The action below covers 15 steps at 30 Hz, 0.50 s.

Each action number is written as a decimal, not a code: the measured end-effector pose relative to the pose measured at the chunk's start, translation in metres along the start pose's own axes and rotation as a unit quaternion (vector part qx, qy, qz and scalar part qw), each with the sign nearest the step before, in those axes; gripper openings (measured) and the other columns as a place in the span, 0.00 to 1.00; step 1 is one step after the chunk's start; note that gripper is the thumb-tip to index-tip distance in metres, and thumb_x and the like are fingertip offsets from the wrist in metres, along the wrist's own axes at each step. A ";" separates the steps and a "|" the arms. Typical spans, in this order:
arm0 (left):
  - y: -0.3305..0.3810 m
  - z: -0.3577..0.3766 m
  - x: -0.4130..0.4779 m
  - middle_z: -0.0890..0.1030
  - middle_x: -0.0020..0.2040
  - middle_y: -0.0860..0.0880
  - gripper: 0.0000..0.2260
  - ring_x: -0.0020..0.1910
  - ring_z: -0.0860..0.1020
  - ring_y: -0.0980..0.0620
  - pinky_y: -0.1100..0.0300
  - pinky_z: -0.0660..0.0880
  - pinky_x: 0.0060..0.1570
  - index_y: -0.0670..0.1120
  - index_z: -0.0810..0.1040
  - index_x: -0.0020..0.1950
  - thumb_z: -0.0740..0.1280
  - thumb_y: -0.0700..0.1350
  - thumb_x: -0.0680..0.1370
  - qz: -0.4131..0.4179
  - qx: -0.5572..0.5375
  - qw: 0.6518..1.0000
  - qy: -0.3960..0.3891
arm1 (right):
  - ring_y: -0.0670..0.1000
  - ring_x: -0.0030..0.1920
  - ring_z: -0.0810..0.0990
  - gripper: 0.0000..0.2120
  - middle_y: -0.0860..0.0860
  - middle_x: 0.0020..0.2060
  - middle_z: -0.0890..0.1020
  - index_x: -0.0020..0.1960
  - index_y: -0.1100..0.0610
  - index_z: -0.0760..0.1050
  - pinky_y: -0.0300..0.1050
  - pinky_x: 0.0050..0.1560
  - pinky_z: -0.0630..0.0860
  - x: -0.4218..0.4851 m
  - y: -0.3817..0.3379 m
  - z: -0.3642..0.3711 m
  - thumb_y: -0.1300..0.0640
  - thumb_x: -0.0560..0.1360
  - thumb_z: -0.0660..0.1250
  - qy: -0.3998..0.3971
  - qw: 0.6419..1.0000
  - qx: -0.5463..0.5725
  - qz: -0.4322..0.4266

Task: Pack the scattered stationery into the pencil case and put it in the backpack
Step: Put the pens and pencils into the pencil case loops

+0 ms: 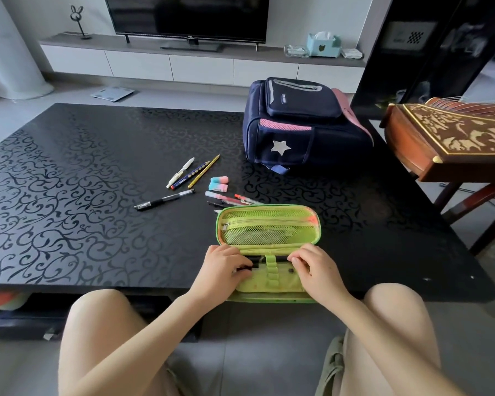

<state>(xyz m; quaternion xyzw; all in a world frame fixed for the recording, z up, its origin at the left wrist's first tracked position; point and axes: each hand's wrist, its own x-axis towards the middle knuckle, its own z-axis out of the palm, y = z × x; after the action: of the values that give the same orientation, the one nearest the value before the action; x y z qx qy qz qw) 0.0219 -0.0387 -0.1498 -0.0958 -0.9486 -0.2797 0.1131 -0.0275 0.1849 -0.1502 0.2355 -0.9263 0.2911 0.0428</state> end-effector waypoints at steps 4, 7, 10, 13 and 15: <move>-0.006 -0.003 0.000 0.82 0.40 0.57 0.07 0.43 0.76 0.53 0.59 0.64 0.48 0.53 0.83 0.41 0.72 0.54 0.67 0.008 0.028 0.999 0.017 | 0.48 0.44 0.77 0.06 0.48 0.40 0.82 0.44 0.57 0.81 0.39 0.45 0.71 0.008 -0.009 -0.012 0.61 0.75 0.65 -0.013 0.999 -0.038 -0.010; -0.025 -0.017 0.003 0.81 0.42 0.58 0.10 0.45 0.74 0.55 0.57 0.66 0.48 0.54 0.82 0.42 0.66 0.58 0.70 -0.043 0.015 0.997 0.060 | 0.47 0.44 0.76 0.07 0.47 0.40 0.81 0.46 0.56 0.81 0.37 0.45 0.69 0.028 -0.023 -0.019 0.59 0.77 0.64 -0.024 0.999 -0.044 -0.015; -0.054 -0.040 0.009 0.82 0.41 0.53 0.05 0.42 0.76 0.49 0.52 0.71 0.45 0.50 0.83 0.41 0.69 0.49 0.72 -0.118 0.025 0.986 0.118 | 0.47 0.47 0.75 0.08 0.46 0.43 0.81 0.48 0.55 0.80 0.37 0.48 0.69 0.060 -0.042 -0.016 0.57 0.78 0.62 -0.046 0.998 -0.038 -0.034; -0.084 -0.063 0.026 0.81 0.42 0.47 0.03 0.44 0.75 0.44 0.53 0.70 0.45 0.45 0.83 0.43 0.69 0.42 0.74 -0.208 0.041 0.965 0.154 | 0.49 0.50 0.75 0.09 0.48 0.46 0.81 0.50 0.56 0.80 0.41 0.49 0.71 0.099 -0.065 -0.003 0.56 0.78 0.61 -0.064 0.996 -0.049 -0.046; -0.103 -0.072 0.042 0.81 0.42 0.43 0.04 0.45 0.75 0.41 0.54 0.69 0.45 0.42 0.82 0.44 0.68 0.41 0.74 -0.243 0.040 0.955 0.162 | 0.51 0.50 0.75 0.10 0.49 0.47 0.81 0.51 0.56 0.80 0.46 0.50 0.73 0.120 -0.077 0.005 0.57 0.78 0.60 -0.068 0.995 -0.057 -0.051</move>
<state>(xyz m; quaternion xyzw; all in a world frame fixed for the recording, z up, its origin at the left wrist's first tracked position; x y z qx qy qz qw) -0.0318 -0.1585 -0.1316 0.1890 -0.9226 -0.2721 0.1978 -0.0979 0.0774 -0.0888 0.2990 -0.9288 0.2187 0.0082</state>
